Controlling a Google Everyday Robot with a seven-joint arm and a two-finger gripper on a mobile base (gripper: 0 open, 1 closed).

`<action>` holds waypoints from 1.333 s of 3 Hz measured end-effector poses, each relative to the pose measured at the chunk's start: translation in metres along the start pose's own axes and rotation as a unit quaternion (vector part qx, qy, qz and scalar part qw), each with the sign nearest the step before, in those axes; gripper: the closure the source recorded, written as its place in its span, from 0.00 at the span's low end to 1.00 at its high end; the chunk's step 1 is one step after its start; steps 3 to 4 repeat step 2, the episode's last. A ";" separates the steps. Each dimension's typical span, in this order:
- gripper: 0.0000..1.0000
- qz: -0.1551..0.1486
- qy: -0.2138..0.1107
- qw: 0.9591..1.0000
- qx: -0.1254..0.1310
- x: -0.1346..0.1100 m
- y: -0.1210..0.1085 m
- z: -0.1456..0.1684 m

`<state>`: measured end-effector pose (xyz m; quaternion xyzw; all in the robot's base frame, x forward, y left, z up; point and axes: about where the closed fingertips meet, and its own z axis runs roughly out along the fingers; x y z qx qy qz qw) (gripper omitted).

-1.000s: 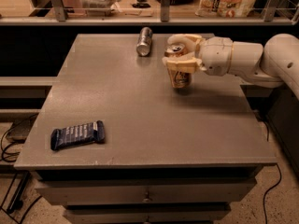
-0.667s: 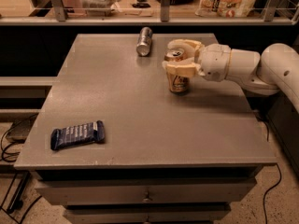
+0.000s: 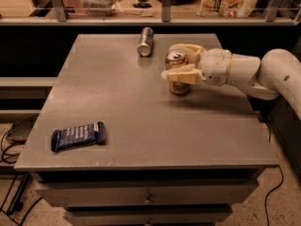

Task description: Place orange can upright

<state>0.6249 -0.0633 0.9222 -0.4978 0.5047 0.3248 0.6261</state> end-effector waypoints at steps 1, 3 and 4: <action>0.00 -0.006 -0.010 1.000 0.016 -0.007 0.009 -0.010; 0.00 -0.006 -0.010 1.000 0.016 -0.007 0.009 -0.010; 0.00 -0.006 -0.010 1.000 0.016 -0.007 0.009 -0.010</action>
Offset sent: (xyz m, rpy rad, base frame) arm -0.0215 -0.0174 0.0080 0.0329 -0.0345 -0.0539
